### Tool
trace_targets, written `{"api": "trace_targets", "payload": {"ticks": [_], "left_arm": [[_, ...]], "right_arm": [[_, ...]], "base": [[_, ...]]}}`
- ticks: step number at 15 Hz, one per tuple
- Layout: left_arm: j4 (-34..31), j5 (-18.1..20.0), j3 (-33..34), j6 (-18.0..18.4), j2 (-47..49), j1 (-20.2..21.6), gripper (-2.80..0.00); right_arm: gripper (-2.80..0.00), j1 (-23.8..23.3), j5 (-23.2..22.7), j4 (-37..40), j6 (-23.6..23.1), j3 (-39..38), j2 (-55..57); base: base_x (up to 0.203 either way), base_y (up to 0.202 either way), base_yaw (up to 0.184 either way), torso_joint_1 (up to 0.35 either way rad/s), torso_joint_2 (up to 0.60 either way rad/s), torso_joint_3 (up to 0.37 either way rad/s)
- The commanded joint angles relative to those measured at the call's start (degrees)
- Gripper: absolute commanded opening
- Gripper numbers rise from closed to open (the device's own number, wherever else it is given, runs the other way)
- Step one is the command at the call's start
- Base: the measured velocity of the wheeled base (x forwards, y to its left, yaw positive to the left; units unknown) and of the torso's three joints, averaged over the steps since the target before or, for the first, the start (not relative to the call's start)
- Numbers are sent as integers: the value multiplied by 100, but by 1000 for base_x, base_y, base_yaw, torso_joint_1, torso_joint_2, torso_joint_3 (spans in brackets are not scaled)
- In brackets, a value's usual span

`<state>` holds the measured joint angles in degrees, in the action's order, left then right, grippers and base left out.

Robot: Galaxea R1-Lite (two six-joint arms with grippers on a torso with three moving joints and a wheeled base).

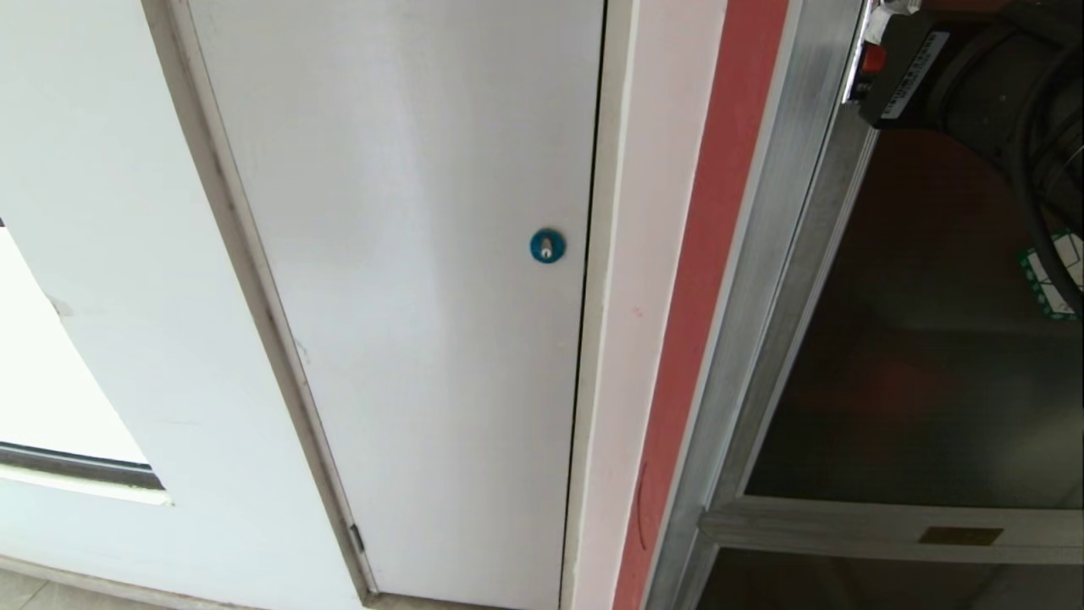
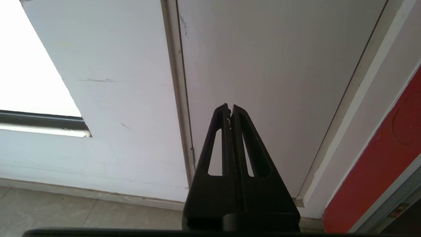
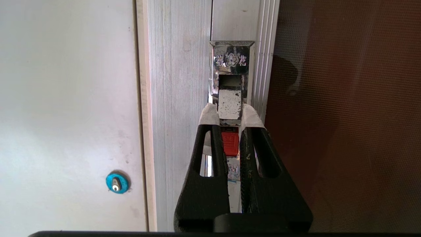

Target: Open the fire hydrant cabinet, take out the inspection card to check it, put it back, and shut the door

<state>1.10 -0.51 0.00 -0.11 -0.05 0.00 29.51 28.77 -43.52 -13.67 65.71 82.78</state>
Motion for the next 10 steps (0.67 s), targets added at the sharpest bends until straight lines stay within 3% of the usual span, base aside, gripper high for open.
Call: {"api": "trace_targets", "payload": {"ticks": [1, 10], "left_arm": [[5, -2, 35, -1, -4, -9, -280], [5, -2, 35, -7, -4, -4, -280]], "right_arm": [[-280, 2, 32, -42, -13, -23, -70], [-280, 37, 32, -34, -13, -188, -366]], "base": [[0, 0, 0, 0, 0, 0], [0, 0, 0, 0, 0, 0]]}}
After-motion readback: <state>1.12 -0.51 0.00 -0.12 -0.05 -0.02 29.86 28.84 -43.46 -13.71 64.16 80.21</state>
